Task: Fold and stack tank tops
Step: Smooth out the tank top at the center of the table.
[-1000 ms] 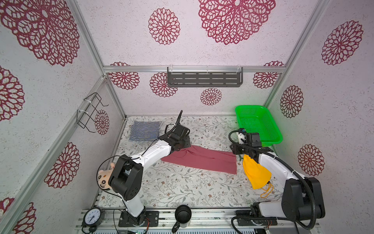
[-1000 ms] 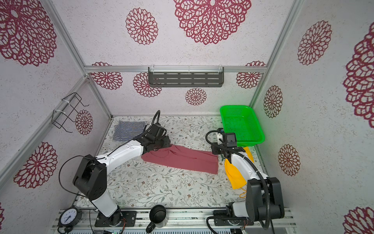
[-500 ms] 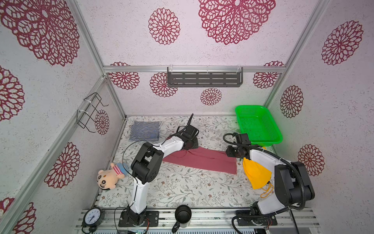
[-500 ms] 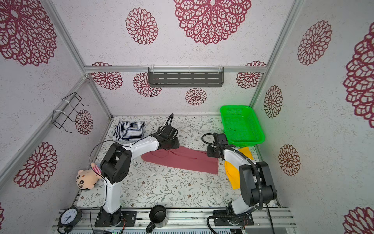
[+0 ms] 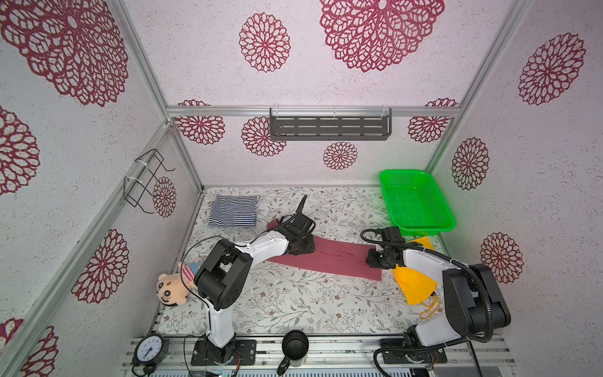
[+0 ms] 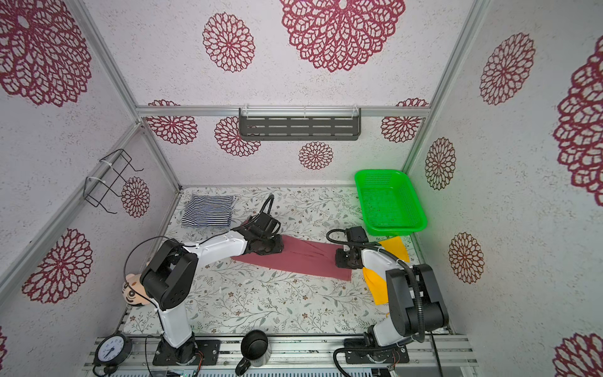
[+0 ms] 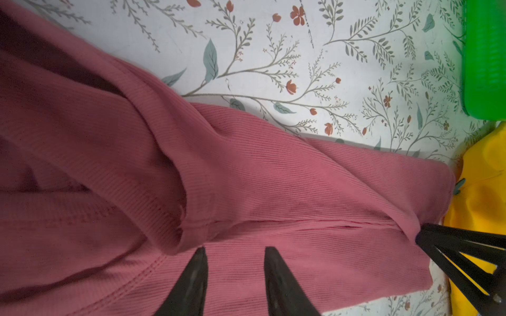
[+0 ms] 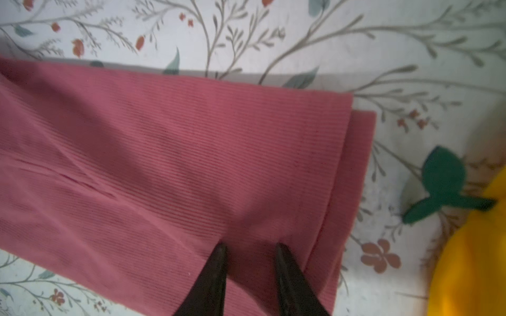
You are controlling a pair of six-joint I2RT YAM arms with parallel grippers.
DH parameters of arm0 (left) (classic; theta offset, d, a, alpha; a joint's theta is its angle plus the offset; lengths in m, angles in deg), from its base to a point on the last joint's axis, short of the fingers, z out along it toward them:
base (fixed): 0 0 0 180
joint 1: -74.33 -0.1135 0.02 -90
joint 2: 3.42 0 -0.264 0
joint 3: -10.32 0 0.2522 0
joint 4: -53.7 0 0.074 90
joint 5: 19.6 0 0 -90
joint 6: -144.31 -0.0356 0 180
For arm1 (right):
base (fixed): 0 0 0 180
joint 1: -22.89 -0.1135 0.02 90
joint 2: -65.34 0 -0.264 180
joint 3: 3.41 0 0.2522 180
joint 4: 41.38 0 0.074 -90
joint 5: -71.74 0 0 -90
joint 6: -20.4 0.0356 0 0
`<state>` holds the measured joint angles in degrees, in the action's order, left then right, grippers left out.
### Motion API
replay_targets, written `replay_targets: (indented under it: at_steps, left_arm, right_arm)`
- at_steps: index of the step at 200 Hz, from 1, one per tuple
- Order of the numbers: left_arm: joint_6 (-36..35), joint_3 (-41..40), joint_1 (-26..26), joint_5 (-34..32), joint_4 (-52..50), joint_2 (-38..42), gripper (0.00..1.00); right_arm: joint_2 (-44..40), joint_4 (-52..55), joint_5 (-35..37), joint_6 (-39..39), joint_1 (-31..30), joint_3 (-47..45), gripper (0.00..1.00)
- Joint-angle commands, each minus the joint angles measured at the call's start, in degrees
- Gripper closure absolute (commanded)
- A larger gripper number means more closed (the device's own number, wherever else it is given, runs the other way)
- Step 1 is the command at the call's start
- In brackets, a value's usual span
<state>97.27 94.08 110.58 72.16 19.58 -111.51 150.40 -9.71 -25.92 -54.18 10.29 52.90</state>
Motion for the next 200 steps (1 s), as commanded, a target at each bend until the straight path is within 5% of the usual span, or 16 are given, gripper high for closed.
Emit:
replay_targets:
  at_steps: [1, 41, 91, 133, 200]
  left_arm:
    - [0.98, -1.0, -0.77, -0.97, 1.14, 0.58, 0.62]
    - [1.78, -1.5, -1.79, -0.88, 1.97, 0.26, 0.61]
    - [2.04, -1.44, -1.88, -1.62, 3.09, 0.93, 0.56]
    - [3.19, -1.51, -2.63, -0.35, 4.63, -1.76, 0.56]
    - [7.66, -6.18, -6.24, 0.53, 6.94, -3.23, 0.58]
  right_arm:
    - [-3.31, 2.57, 2.08, -1.47, -0.17, -0.55, 0.67]
    - [-6.15, 6.29, 5.82, -1.81, 0.21, 4.38, 0.66]
    - [-5.85, 3.12, 1.1, 1.72, -5.94, 6.83, 0.59]
    - [2.27, -1.17, -0.01, 3.7, -7.76, 9.24, 0.71]
    - [3.75, 0.35, 5.85, 3.75, 0.8, 6.75, 0.7]
